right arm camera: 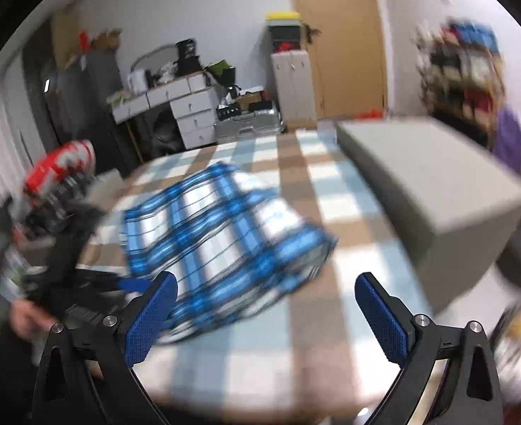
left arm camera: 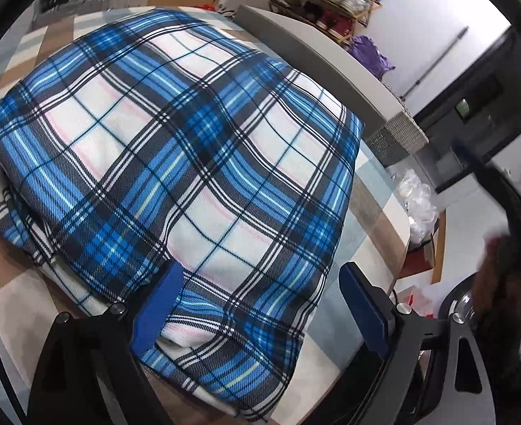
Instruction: Fold large clothes
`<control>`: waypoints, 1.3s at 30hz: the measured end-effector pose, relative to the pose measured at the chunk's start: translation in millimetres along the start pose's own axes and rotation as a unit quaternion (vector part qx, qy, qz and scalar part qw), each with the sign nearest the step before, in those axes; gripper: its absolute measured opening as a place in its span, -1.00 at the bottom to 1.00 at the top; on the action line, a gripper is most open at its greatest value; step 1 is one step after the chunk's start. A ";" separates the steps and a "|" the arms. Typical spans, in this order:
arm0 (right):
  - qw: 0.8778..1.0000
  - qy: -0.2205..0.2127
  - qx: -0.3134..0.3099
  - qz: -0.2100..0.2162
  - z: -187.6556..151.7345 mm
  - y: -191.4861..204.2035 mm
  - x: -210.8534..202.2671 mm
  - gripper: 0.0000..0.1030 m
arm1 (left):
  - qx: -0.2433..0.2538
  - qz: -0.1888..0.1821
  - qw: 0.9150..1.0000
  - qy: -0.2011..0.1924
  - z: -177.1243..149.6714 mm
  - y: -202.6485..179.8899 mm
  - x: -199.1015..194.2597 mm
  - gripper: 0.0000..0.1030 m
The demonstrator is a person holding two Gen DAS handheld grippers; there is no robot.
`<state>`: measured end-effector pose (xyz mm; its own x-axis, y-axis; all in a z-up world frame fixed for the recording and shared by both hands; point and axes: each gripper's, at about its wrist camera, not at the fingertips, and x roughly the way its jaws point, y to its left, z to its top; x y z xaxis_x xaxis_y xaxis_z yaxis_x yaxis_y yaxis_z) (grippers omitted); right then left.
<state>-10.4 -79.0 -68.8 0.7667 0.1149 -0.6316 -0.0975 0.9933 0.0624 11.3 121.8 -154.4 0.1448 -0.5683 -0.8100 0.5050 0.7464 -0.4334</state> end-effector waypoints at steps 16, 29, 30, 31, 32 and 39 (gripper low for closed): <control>0.949 0.297 -0.080 0.069 -2.1 2.1 158.8 0.02 | 0.016 0.113 0.993 0.012 27.4 3.4 5.7 0.68; 0.983 0.153 -0.089 0.040 70.0 35.2 100.0 0.52 | -0.057 0.132 0.989 -0.020 16.7 38.8 -15.5 0.70; 0.983 0.155 -0.089 0.050 79.7 39.9 108.4 0.52 | -0.052 0.133 0.990 -0.023 15.9 36.7 -15.4 0.76; 0.980 0.165 -0.099 0.052 86.6 47.3 122.4 0.48 | -0.045 0.135 0.990 -0.024 14.5 35.3 -14.3 0.76; 0.978 0.171 -0.109 0.046 90.2 53.6 134.9 0.47 | -0.040 0.138 0.989 -0.025 12.6 33.9 -13.5 0.77; 0.949 0.239 -0.204 -0.001 51.9 90.2 225.7 0.28 | -0.025 0.141 0.989 -0.041 3.0 36.1 -17.5 0.76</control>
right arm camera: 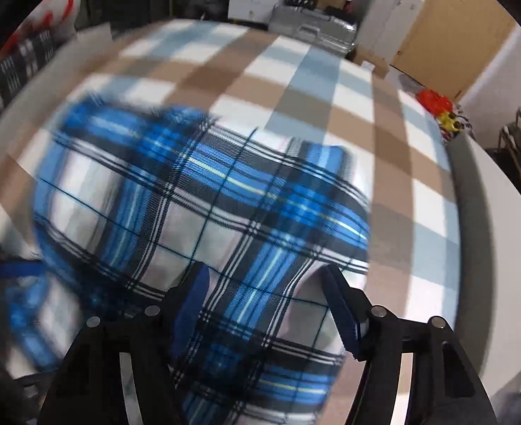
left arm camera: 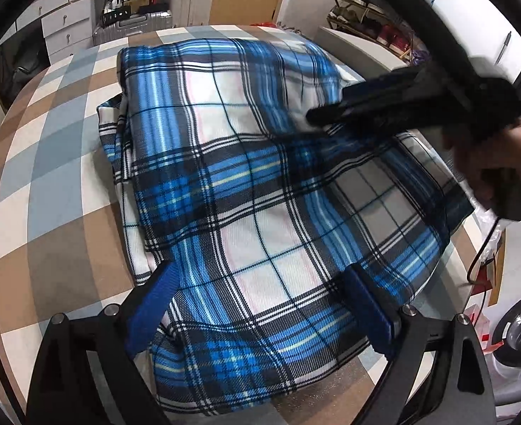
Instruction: Fold large clothes
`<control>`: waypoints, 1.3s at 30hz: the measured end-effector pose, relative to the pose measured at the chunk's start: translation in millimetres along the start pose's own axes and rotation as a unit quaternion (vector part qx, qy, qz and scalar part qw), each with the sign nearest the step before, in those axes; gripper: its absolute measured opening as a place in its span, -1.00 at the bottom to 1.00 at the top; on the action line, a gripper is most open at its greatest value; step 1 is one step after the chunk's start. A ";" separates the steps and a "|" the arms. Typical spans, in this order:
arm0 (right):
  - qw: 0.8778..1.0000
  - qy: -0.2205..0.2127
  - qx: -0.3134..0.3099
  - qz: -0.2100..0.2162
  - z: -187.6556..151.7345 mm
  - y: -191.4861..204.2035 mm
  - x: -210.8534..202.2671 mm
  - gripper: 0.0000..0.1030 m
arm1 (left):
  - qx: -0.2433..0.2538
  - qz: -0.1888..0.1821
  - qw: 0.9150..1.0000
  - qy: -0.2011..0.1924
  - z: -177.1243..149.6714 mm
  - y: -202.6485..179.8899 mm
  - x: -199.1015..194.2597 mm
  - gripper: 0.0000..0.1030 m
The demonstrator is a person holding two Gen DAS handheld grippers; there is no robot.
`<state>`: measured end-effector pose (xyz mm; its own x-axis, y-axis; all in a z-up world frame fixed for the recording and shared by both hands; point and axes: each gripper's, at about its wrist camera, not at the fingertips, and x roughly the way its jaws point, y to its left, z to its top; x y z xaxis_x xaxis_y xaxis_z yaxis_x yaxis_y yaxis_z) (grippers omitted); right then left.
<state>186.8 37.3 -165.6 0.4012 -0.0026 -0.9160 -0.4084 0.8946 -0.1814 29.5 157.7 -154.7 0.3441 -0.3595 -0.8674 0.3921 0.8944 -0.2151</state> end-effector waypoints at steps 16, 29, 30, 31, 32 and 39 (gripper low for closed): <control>0.993 -0.024 0.052 0.099 59.7 -28.3 -22.4 0.57 | 0.004 0.000 1.000 0.022 8.2 10.0 2.1 0.77; 0.988 -0.027 0.058 0.137 49.1 -30.8 18.2 0.65 | 0.008 -0.016 0.998 0.052 21.9 12.9 5.5 0.87; 0.985 -0.040 0.069 0.155 44.1 -38.2 9.9 0.65 | -0.006 -0.027 0.998 0.055 24.7 18.1 1.9 0.87; 0.980 -0.056 0.082 0.172 39.3 -45.0 3.3 0.66 | -0.028 -0.040 0.997 0.057 28.9 25.8 -3.7 0.87; 0.971 -0.080 0.106 0.201 27.1 -56.5 -8.4 0.70 | -0.051 -0.058 0.996 0.052 32.7 34.8 -11.6 0.87; 0.936 -0.098 0.189 0.281 -52.5 -98.0 -25.3 0.93 | -0.180 -0.119 0.976 0.028 44.5 107.8 -29.7 0.88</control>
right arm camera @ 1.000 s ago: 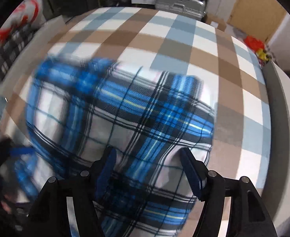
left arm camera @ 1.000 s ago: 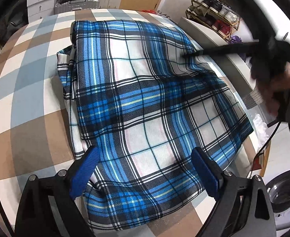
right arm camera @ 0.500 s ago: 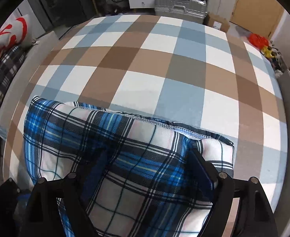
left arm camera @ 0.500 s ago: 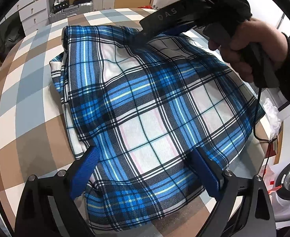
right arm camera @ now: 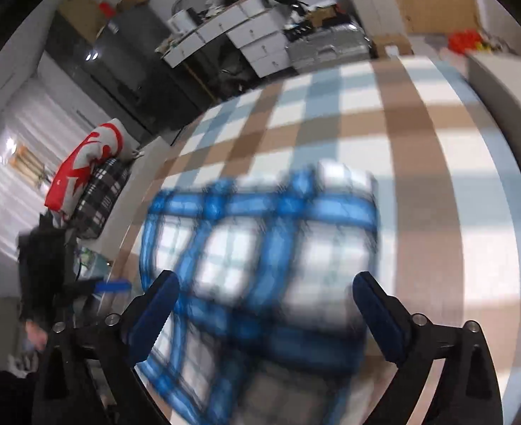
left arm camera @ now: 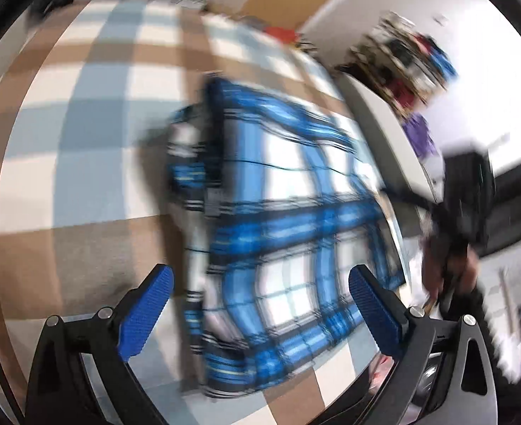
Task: Fold large clothes
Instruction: 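Grasp the folded plaid shirt's edge with the right tool and lift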
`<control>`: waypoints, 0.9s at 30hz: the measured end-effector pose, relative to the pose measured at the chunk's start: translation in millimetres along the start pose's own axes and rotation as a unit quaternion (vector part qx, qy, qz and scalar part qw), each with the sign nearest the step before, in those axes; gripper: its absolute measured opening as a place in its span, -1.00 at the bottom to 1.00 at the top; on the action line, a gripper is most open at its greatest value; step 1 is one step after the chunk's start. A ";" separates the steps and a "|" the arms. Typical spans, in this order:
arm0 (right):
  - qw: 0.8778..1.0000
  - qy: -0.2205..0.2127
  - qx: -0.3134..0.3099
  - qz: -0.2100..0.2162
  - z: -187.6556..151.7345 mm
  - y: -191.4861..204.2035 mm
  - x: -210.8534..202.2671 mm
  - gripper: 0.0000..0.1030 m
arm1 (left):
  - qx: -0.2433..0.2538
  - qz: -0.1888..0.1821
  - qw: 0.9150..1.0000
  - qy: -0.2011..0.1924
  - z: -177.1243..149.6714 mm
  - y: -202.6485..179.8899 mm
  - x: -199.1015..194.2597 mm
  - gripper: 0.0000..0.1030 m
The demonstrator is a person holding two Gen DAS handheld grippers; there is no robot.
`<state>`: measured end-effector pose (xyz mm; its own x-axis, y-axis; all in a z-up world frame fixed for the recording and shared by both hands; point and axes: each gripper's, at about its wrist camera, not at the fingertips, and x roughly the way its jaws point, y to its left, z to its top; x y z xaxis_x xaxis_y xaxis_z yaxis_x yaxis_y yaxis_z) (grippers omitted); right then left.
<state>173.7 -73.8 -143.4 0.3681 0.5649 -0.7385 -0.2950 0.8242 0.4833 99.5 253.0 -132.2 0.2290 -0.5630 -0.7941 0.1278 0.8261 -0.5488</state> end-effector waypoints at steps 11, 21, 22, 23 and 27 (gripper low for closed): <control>0.994 0.055 0.062 0.076 -28.2 -32.1 24.2 0.99 | -0.023 -0.053 0.993 0.101 24.8 2.3 27.7 0.97; 0.985 0.081 0.053 0.140 -4.2 -26.2 49.5 1.00 | 0.047 -0.064 0.977 0.199 45.4 -23.8 47.0 0.97; 0.985 0.083 0.050 0.141 -2.2 -23.2 52.4 1.00 | 0.049 -0.059 0.976 0.206 46.5 -26.8 49.1 0.97; 0.985 0.084 0.045 0.141 -1.2 -20.2 54.7 1.00 | 0.051 -0.055 0.975 0.207 47.4 -29.7 50.8 0.97; 0.986 0.085 0.030 0.143 -3.3 -15.3 59.1 1.00 | 0.083 -0.040 0.976 0.199 41.5 -38.3 54.5 0.97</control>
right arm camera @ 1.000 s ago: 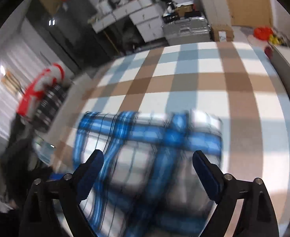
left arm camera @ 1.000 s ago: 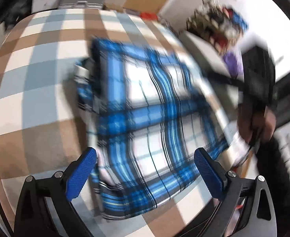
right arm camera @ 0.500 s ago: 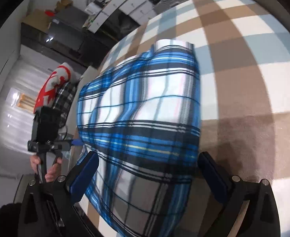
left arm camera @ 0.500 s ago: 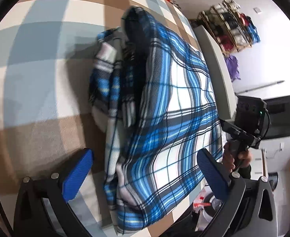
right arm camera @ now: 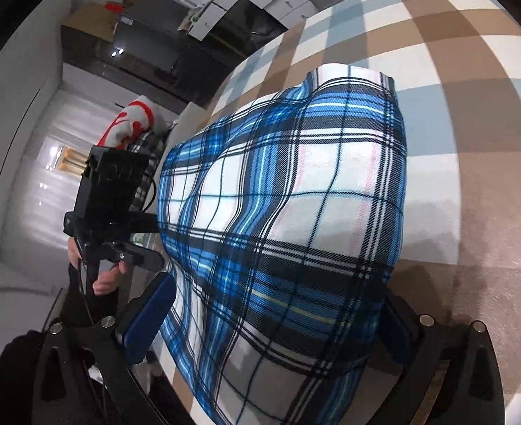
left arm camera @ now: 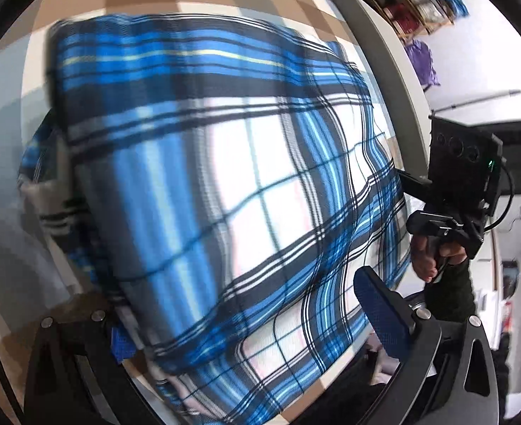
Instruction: Fold large clothes
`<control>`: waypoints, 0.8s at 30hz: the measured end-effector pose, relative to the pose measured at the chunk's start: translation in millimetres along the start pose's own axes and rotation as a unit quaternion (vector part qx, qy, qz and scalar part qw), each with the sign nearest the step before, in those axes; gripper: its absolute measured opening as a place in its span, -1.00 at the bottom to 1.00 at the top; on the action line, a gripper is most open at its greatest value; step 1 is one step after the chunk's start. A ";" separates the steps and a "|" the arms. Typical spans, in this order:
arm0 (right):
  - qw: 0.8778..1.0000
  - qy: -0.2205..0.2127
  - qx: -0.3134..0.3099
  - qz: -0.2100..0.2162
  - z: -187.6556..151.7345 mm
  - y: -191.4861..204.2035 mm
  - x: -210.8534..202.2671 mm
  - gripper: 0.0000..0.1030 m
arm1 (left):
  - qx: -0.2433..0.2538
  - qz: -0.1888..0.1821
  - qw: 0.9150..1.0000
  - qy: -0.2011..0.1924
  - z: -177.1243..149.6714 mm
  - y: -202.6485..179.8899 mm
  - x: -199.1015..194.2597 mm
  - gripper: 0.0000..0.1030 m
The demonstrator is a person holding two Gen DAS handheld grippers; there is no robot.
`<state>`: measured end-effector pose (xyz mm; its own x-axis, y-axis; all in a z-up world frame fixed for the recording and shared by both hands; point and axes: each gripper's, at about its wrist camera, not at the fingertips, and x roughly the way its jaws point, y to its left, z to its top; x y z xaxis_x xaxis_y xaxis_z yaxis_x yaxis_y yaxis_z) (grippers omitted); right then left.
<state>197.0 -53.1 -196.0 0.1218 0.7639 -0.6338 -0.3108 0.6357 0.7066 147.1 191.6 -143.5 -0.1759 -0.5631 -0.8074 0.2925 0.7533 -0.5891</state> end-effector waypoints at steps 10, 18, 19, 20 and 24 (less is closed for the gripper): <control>0.987 -0.001 0.030 0.157 -23.1 -8.0 -22.3 0.76 | -0.019 -0.048 0.998 -0.038 -24.7 7.6 -13.8 0.97; 0.997 0.069 -0.020 -0.018 -6.4 11.8 3.7 0.54 | -0.012 -0.038 0.998 -0.045 -36.7 11.7 -22.1 0.97; 0.997 0.073 -0.018 -0.032 -4.6 13.2 3.7 0.54 | -0.010 -0.042 0.998 -0.049 -38.0 11.8 -23.9 0.97; 0.996 0.074 -0.015 -0.035 -2.3 14.6 5.8 0.59 | -0.011 -0.050 0.997 -0.053 -37.0 12.5 -26.4 0.97; 0.998 0.056 0.007 0.002 -0.7 9.3 12.4 0.68 | -0.006 -0.058 0.997 -0.051 -39.3 20.9 -26.2 0.97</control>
<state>194.9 -37.8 -197.6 0.0137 0.7499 -0.6614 -0.2982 0.6344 0.7131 120.9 235.5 -136.0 -0.1115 -0.6772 -0.7273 0.2641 0.6854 -0.6786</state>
